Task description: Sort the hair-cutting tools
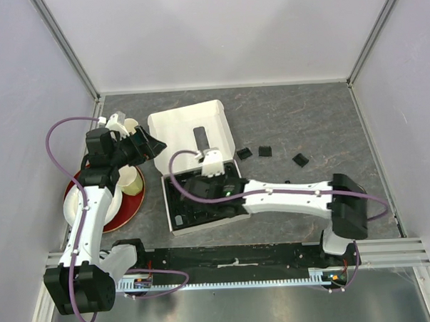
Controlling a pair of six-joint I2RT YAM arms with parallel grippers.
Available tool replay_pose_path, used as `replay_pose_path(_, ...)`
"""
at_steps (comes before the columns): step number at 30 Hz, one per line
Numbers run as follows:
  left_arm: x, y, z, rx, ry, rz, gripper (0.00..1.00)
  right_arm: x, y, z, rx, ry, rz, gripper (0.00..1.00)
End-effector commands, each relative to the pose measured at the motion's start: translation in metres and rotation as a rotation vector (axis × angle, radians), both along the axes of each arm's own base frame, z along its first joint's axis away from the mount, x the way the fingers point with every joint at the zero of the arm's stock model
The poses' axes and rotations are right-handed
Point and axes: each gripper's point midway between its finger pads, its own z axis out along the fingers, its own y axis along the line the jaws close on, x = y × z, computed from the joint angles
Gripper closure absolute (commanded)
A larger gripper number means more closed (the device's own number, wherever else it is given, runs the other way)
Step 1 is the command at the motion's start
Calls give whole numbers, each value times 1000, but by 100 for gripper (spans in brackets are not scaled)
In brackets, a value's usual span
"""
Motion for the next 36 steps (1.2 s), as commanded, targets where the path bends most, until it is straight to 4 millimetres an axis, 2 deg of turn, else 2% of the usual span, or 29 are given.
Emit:
replay_pose_path(1,2,-2,7,3,-39,-20,9,31,-72,13,-32,-52,-161,45)
replay_pose_path(3,2,-2,7,2,-37,-23,9,45,-99,16,-22,-51,-225,38)
replay_pose_path(4,2,-2,7,2,-37,-21,9,53,-121,8,-49,-37,-270,36)
replay_pose_path(6,3,-2,6,0,-35,-20,9,58,-142,11,-34,-31,-310,32)
replay_pose_path(7,3,-2,7,0,-37,-20,9,63,-162,1,-49,-5,-351,32)
replay_pose_path(9,3,-1,7,0,-37,-19,9,65,-180,-2,-42,20,-384,29)
replay_pose_path(10,3,-2,6,2,-36,-21,9,66,-198,-14,-65,45,-421,29)
replay_pose_path(15,3,-1,7,2,-37,-18,9,57,-242,-48,-91,147,-501,25)
replay_pose_path(16,3,-2,5,1,-32,-20,9,55,-259,-59,-111,181,-540,25)
replay_pose_path(18,3,-2,5,1,-32,-19,9,50,-269,-71,-97,235,-560,25)
replay_pose_path(19,3,-2,5,0,-30,-20,9,47,-283,-82,-116,265,-583,25)
replay_pose_path(22,3,-2,5,0,-29,-20,9,40,-293,-100,-99,323,-596,27)
replay_pose_path(27,4,-2,5,0,-28,-18,9,36,-298,-117,-70,372,-594,31)
replay_pose_path(36,4,-1,4,1,-27,-18,9,40,-299,-123,-35,393,-580,39)
